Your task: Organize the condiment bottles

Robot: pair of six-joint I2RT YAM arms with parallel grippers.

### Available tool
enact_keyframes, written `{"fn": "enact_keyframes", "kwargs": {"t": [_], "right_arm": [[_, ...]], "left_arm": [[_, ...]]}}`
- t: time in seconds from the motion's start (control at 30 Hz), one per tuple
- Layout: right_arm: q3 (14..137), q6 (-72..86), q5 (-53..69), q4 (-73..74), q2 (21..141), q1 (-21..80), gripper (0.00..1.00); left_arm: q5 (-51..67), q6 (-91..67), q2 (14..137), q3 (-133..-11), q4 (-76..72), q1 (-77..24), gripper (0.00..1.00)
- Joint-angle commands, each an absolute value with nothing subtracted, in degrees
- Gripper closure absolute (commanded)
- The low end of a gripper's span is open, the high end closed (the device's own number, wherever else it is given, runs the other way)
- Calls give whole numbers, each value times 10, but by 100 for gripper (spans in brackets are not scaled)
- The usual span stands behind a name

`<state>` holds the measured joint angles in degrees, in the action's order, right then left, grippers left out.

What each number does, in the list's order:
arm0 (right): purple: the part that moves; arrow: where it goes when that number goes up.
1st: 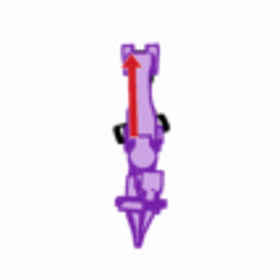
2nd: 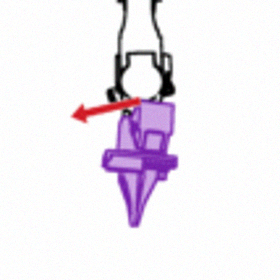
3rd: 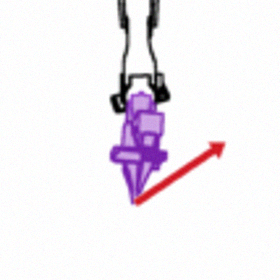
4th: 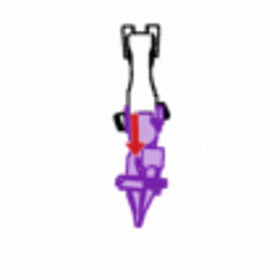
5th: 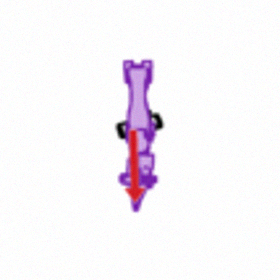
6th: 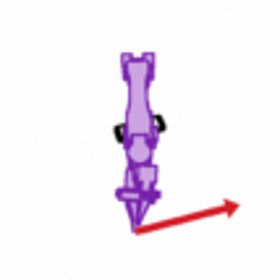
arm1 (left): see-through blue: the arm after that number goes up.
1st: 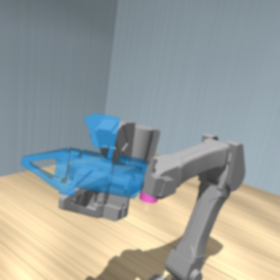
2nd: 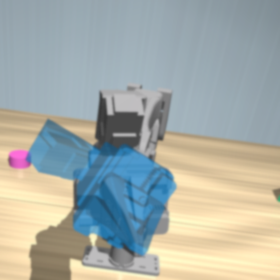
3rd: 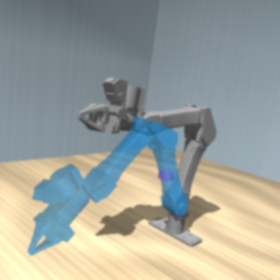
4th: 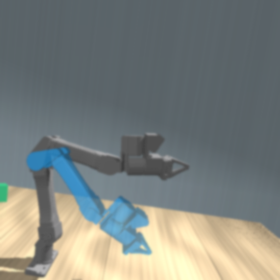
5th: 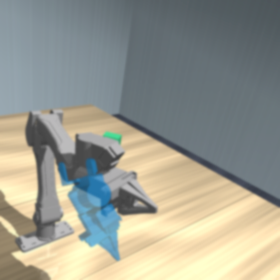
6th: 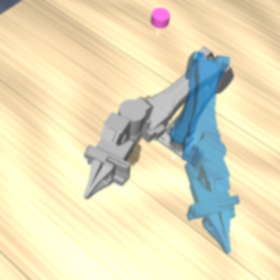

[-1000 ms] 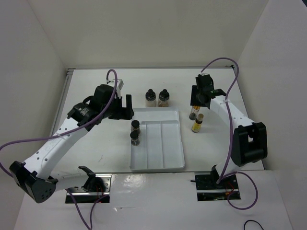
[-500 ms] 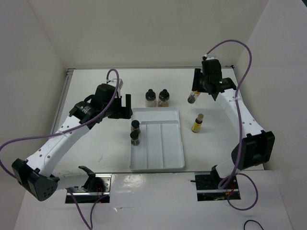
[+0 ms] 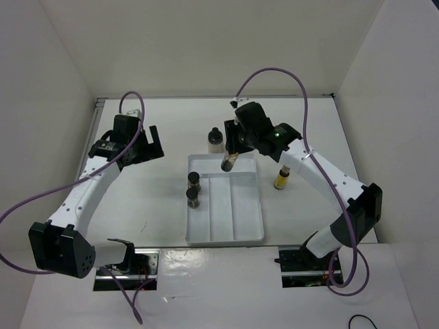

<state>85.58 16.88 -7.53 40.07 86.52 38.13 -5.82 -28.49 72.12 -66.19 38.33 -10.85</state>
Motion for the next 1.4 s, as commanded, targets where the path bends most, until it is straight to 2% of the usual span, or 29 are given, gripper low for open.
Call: {"fn": "enact_keyframes", "kwargs": {"t": [0.0, 0.3, 0.53, 0.9, 1.0, 1.1, 1.13, 1.2, 1.23, 1.37], "right_arm": [[847, 192, -61, 377, 861, 381, 100], [794, 197, -42, 317, 896, 424, 100], [766, 192, -74, 277, 904, 440, 100], [791, 180, -110, 277, 961, 464, 100], [791, 180, -125, 277, 966, 475, 89], [798, 180, -130, 283, 976, 475, 66], [798, 180, -130, 292, 976, 475, 51], [809, 192, -142, 302, 976, 475, 40], [809, 192, -142, 313, 976, 475, 30], [839, 192, -149, 337, 966, 475, 16]], "left_arm": [[-17, -266, 722, -651, 351, -80, 0], [37, -260, 680, -617, 334, -33, 0], [49, -255, 648, -594, 329, -15, 0], [54, -255, 637, -578, 323, -4, 0], [54, -255, 637, -573, 323, 1, 0], [54, -255, 637, -573, 323, 1, 0], [54, -250, 637, -573, 323, 1, 0], [54, -250, 637, -573, 323, 1, 0], [54, -250, 637, -573, 323, 1, 0], [61, -244, 637, -573, 318, 1, 0]]}}
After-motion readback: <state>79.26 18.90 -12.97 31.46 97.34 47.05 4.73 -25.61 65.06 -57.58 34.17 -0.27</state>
